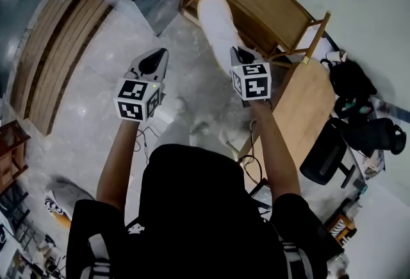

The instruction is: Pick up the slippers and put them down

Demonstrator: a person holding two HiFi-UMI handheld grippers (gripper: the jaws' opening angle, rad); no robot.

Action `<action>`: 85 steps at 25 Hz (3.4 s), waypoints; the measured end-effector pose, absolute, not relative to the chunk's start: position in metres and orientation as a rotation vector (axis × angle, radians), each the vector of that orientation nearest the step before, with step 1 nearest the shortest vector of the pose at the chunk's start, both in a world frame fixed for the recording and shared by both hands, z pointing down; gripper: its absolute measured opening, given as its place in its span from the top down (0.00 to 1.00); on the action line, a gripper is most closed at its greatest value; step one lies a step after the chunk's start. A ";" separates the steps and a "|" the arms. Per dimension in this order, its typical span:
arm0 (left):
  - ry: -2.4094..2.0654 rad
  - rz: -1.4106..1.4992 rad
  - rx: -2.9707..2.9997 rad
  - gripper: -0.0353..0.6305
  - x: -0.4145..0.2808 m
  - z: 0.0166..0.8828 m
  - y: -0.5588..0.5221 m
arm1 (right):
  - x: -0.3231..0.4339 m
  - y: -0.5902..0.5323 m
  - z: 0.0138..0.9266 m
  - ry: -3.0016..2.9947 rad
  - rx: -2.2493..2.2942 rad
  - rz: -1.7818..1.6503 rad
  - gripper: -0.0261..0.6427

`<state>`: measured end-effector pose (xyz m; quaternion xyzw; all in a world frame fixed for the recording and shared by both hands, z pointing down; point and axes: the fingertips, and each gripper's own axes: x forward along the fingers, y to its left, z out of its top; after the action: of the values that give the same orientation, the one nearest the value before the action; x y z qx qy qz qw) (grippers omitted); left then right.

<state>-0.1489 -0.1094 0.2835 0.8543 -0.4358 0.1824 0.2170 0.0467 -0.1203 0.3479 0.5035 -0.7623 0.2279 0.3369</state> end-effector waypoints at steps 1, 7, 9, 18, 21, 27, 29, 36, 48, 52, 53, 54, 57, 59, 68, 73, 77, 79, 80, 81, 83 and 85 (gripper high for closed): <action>-1.204 0.509 2.358 0.94 -0.147 0.291 -0.106 | 0.047 -0.117 0.352 -1.988 1.304 0.598 0.95; -1.184 0.516 2.300 0.94 -0.139 0.354 -0.085 | 0.048 -0.099 0.388 -1.999 1.269 0.621 0.95; -1.204 0.520 2.303 0.94 -0.141 0.374 -0.083 | 0.046 -0.095 0.401 -2.002 1.265 0.626 0.95; -1.215 0.513 2.247 0.94 -0.143 0.463 -0.067 | 0.042 -0.079 0.481 -2.039 1.243 0.649 0.95; -1.229 0.514 2.250 0.94 -0.147 0.498 -0.062 | 0.040 -0.072 0.514 -2.043 1.237 0.632 0.95; -1.230 0.530 2.254 0.94 -0.144 0.576 -0.054 | 0.036 -0.059 0.584 -2.063 1.214 0.621 0.95; -1.226 0.541 2.251 0.94 -0.145 0.600 -0.051 | 0.034 -0.055 0.606 -2.065 1.214 0.633 0.95; -1.239 0.558 2.251 0.94 -0.145 0.675 -0.054 | 0.033 -0.053 0.685 -2.074 1.202 0.658 0.95; -1.274 0.559 2.269 0.94 -0.150 0.775 -0.076 | 0.032 -0.067 0.792 -2.090 1.185 0.644 0.95; -1.289 0.564 2.270 0.94 -0.158 0.808 -0.085 | 0.025 -0.076 0.828 -2.102 1.170 0.639 0.95; -1.291 0.566 2.268 0.94 -0.160 0.816 -0.087 | 0.022 -0.079 0.837 -2.106 1.167 0.639 0.95; -1.294 0.569 2.266 0.94 -0.162 0.824 -0.089 | 0.020 -0.081 0.846 -2.109 1.163 0.639 0.95; -1.305 0.585 2.274 0.94 -0.169 0.848 -0.097 | 0.013 -0.088 0.874 -2.117 1.155 0.636 0.95; -1.309 0.600 2.282 0.94 -0.174 0.865 -0.100 | 0.008 -0.091 0.894 -2.120 1.146 0.631 0.95; -1.356 0.586 2.277 0.94 -0.192 0.931 -0.108 | -0.003 -0.101 0.964 -2.128 1.124 0.594 0.95; -1.361 0.594 2.267 0.94 -0.197 0.960 -0.108 | -0.008 -0.103 0.990 -2.131 1.114 0.584 0.95; -1.353 0.577 2.243 0.94 -0.196 0.978 -0.102 | -0.010 -0.102 1.010 -2.135 1.098 0.601 0.95; -1.341 0.558 2.233 0.94 -0.196 0.985 -0.099 | -0.013 -0.101 1.018 -2.142 1.092 0.611 0.95; -1.339 0.552 2.231 0.94 -0.197 0.988 -0.098 | -0.015 -0.101 1.022 -2.144 1.087 0.611 0.95; -1.342 0.554 2.230 0.94 -0.198 0.991 -0.097 | -0.016 -0.101 1.026 -2.144 1.083 0.610 0.95; -1.352 0.563 2.222 0.94 -0.200 1.000 -0.095 | -0.018 -0.101 1.036 -2.138 1.074 0.607 0.95; -1.355 0.571 2.211 0.94 -0.203 1.010 -0.093 | -0.020 -0.100 1.048 -2.126 1.063 0.607 0.95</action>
<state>-0.2029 -0.0931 1.0097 0.8081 -0.4954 0.2089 0.2408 -0.0196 -0.0996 1.0475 0.4079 -0.8158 0.2327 0.3375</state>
